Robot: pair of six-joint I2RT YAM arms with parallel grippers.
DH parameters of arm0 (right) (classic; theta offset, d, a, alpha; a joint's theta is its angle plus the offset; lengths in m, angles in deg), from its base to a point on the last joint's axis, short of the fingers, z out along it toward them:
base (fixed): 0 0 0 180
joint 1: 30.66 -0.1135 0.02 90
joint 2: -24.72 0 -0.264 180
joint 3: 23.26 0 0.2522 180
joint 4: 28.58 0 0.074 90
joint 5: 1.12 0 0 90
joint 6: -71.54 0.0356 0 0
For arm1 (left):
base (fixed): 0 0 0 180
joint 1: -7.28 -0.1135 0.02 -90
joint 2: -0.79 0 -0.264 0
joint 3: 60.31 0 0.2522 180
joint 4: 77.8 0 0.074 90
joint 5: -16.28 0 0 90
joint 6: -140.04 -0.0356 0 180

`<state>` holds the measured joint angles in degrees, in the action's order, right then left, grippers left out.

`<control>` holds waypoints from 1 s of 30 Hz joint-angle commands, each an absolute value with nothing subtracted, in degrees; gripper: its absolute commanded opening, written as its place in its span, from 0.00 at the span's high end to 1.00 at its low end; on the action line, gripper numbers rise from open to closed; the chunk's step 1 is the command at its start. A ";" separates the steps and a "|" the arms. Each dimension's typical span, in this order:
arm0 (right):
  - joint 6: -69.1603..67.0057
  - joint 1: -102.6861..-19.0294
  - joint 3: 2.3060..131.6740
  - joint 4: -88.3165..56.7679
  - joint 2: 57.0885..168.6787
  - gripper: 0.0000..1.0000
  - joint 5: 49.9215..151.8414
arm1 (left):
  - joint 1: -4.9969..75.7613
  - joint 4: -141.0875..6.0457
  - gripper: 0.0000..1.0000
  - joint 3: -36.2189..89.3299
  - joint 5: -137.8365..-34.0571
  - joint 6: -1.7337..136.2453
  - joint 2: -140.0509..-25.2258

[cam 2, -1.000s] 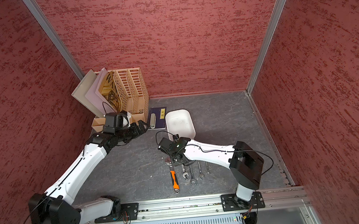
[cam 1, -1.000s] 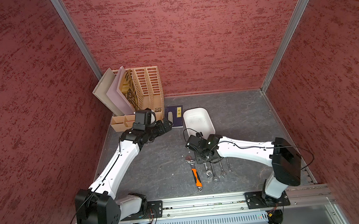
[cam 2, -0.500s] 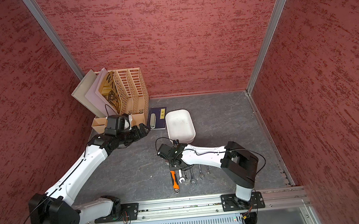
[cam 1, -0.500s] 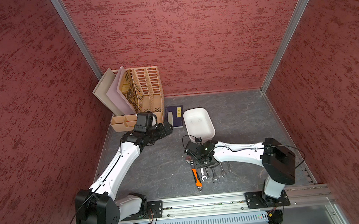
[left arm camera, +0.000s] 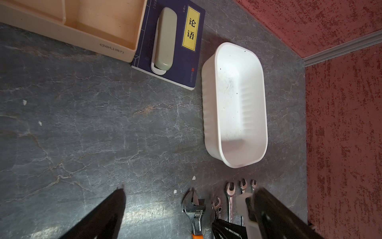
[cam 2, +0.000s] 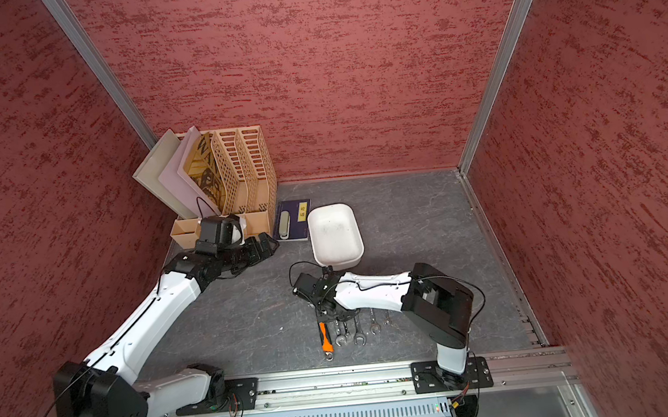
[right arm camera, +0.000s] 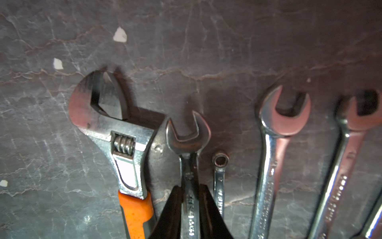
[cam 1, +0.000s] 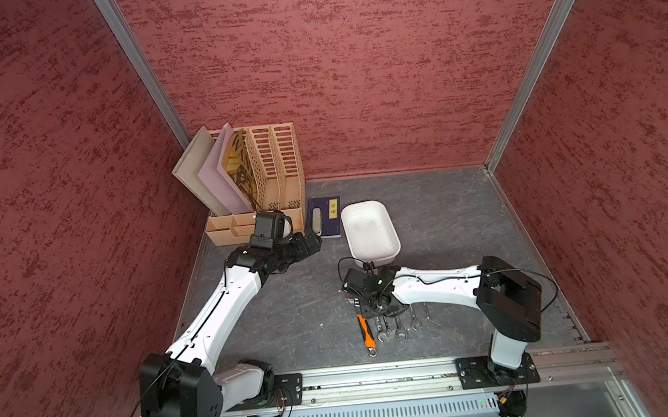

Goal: Take out the wrench from the storage box
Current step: Place the wrench at the center of the board, then reset both arms

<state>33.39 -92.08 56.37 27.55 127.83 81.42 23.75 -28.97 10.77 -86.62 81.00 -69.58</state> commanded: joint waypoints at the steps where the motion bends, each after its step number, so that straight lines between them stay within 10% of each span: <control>1: 32.87 -92.71 57.03 26.32 128.77 0.81 82.27 | 24.06 -29.57 0.00 10.45 -85.76 79.65 -68.73; 12: 30.72 -92.81 60.46 31.08 127.04 0.65 79.78 | 24.24 -29.53 0.00 10.84 -84.07 78.79 -68.25; 18: 23.61 -92.67 59.56 29.67 113.39 0.38 54.89 | 25.48 -34.49 0.00 9.78 -74.67 67.51 -67.78; 22: -4.11 -90.50 47.33 0.99 102.69 0.16 37.15 | 22.85 -53.78 0.00 0.57 -61.13 60.65 -72.51; 26: -42.53 -81.43 25.01 -57.08 101.29 0.22 37.67 | 16.08 -63.53 0.00 -3.67 -60.36 61.02 -76.77; 30: -41.37 -69.22 20.29 -60.14 104.23 0.12 44.57 | 12.83 -82.06 0.00 -12.86 -65.28 52.34 -73.79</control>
